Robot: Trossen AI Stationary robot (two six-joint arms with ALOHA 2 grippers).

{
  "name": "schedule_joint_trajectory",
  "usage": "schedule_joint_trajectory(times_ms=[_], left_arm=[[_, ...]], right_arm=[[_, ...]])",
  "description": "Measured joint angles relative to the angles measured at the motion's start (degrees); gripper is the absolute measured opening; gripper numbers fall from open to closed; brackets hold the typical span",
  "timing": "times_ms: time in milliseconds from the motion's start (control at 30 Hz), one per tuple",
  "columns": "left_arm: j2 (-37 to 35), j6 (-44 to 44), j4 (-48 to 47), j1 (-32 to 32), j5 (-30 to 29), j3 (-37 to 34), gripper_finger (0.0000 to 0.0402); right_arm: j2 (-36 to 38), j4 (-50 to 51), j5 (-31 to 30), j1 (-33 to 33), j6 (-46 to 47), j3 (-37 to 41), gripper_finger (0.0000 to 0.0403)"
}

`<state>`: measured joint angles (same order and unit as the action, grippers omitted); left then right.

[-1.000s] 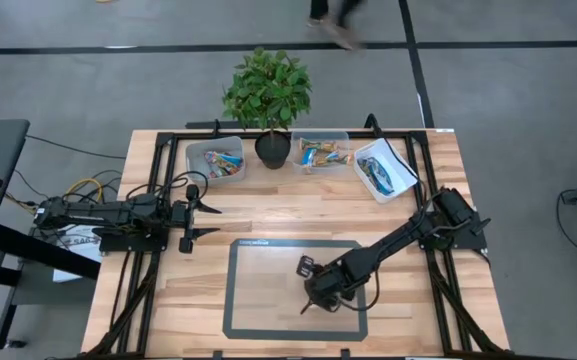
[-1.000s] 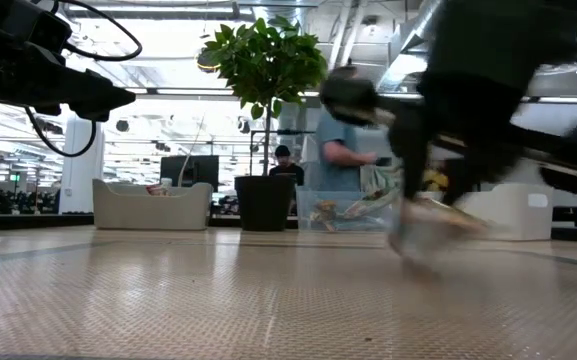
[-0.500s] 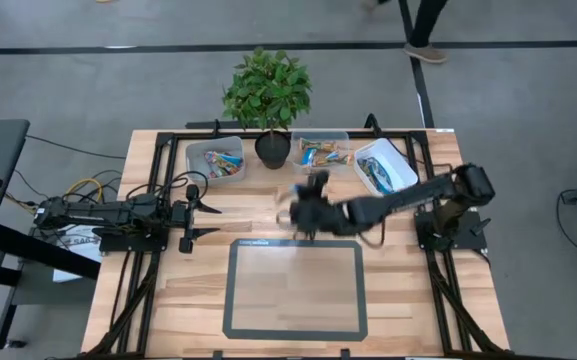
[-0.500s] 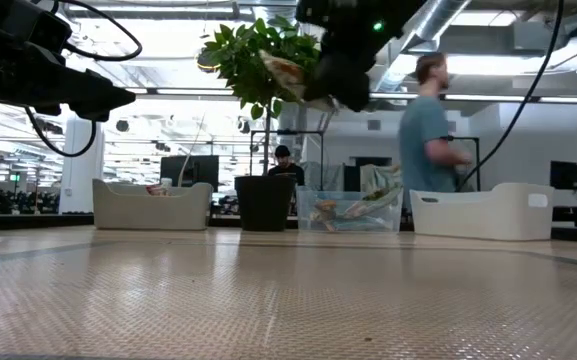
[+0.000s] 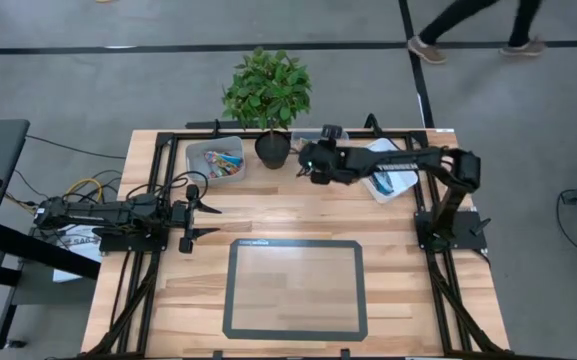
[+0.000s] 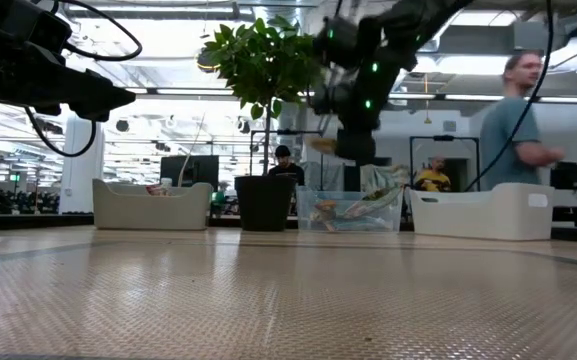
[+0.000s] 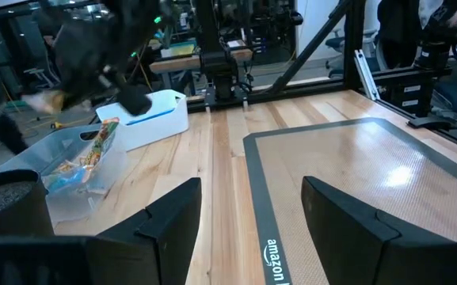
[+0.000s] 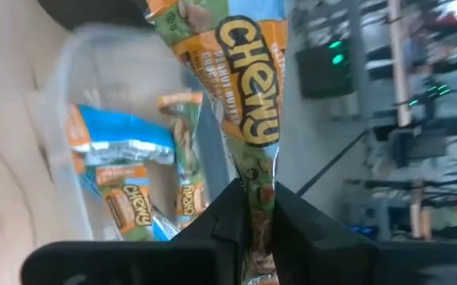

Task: Pick and place Granola Bars by type
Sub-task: Put the yellow granola bar into the transparent bin, then return to Home Position

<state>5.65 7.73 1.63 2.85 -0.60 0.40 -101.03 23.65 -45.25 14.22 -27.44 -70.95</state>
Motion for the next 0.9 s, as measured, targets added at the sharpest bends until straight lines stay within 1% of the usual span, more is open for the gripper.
schedule_joint_trajectory(times_ms=[133,200,300,433,600,667,700,767,833,900], left_arm=[[0.0,0.0,0.0,0.0,0.0,0.0,0.0213],[0.0,0.0,0.0,0.0,0.0,0.0,0.0213],[0.0,0.0,0.0,0.0,0.0,0.0,0.0213],[0.0,0.0,0.0,0.0,0.0,0.0,0.0213],[0.0,0.0,0.0,0.0,0.0,0.0,0.0212],[0.0,0.0,0.0,0.0,0.0,0.0,0.0213],[0.0,0.0,0.0,0.0,0.0,0.0,0.0213],[0.0,0.0,0.0,0.0,0.0,0.0,0.0213],[0.0,0.0,0.0,0.0,0.0,0.0,0.0212],[0.0,0.0,0.0,0.0,0.0,0.0,0.0213]], right_arm=[[-2.6,1.4,5.1,4.6,-0.1,0.1,0.0038],[-3.4,1.2,6.3,6.3,0.0,0.0,0.0043],[-3.4,1.7,8.2,8.1,0.0,0.0,0.0064],[-2.8,3.2,11.0,9.0,1.9,0.0,0.0117],[-2.8,3.8,11.1,8.8,5.7,0.0,0.0204],[-2.0,4.0,12.4,8.4,7.4,0.0,0.0232],[-1.4,3.9,13.6,7.9,8.3,0.0,0.0244],[0.8,4.2,18.5,6.7,10.5,0.0,0.0261],[4.5,3.7,24.1,4.5,12.4,1.1,0.0269],[9.2,2.4,28.6,1.6,12.7,3.8,0.0270]])
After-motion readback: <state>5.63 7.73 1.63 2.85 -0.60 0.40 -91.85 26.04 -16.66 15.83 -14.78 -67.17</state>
